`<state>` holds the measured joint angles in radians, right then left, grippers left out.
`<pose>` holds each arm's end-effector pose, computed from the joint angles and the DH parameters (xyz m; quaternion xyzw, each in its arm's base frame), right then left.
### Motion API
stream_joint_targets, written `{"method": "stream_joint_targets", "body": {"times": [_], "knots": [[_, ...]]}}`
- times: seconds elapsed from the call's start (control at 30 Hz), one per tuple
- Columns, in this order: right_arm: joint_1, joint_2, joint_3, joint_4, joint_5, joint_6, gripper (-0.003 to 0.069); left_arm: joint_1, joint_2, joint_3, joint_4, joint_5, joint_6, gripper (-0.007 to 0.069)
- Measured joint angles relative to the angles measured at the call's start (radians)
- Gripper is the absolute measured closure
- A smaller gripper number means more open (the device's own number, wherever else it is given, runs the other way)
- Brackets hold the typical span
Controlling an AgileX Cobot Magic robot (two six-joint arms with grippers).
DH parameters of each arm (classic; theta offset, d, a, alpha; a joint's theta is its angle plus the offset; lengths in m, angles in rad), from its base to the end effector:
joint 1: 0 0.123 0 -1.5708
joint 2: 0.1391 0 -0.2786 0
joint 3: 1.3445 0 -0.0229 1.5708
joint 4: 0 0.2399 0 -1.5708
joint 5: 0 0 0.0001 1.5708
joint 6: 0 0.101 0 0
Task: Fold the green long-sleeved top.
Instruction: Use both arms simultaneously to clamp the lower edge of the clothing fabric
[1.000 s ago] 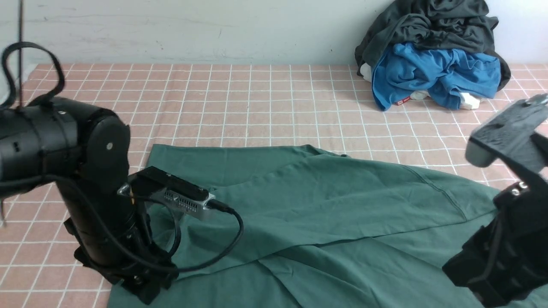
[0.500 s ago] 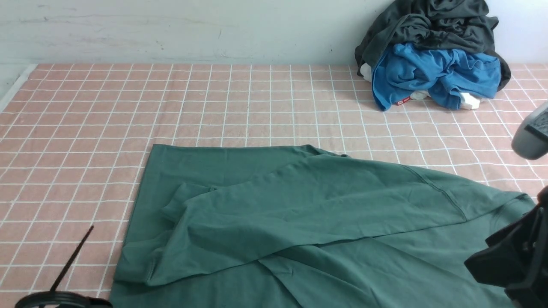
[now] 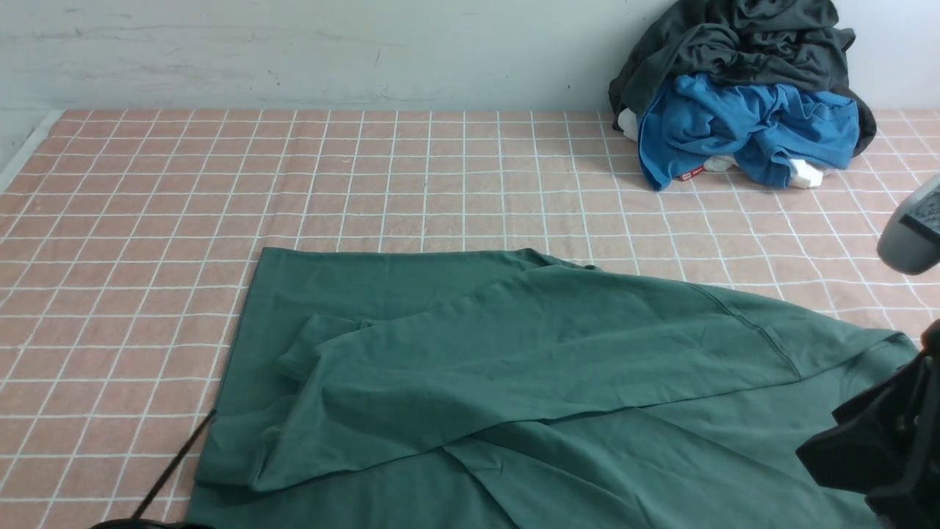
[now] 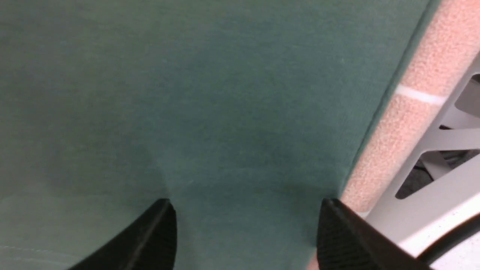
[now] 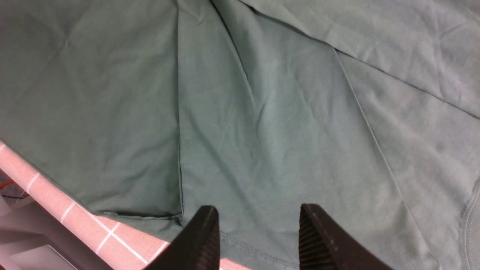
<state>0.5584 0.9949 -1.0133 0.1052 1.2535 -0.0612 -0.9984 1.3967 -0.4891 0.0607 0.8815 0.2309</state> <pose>0.1300 0.0931 0.3319 -0.2924 0.9316 0.1022 0.1903 0.0892 -0.1297 0.1416 -0.5922 -0.8029 -0.0450 0.0524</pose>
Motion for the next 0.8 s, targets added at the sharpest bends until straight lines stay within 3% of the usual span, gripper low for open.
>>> {"method": "stream_joint_targets", "body": {"times": [0.3, 0.43, 0.6, 0.8], "knots": [[0.0, 0.0, 0.0, 0.0, 0.0, -0.006, 0.0377, 0.0, 0.05, -0.017, -0.004, 0.015, -0.005, 0.0155], [0.0, 0.0, 0.0, 0.001, 0.0, -0.008, 0.0377, -0.004, 0.05, -0.017, 0.026, 0.021, -0.065, 0.0179], [0.0, 0.0, 0.0, 0.001, 0.0, -0.008, 0.0377, -0.009, 0.05, -0.02, 0.106, 0.031, -0.278, 0.033], [0.0, 0.0, 0.0, 0.001, 0.0, -0.008, 0.0377, -0.01, 0.055, -0.02, 0.169, 0.021, -0.334, 0.0501]]}}
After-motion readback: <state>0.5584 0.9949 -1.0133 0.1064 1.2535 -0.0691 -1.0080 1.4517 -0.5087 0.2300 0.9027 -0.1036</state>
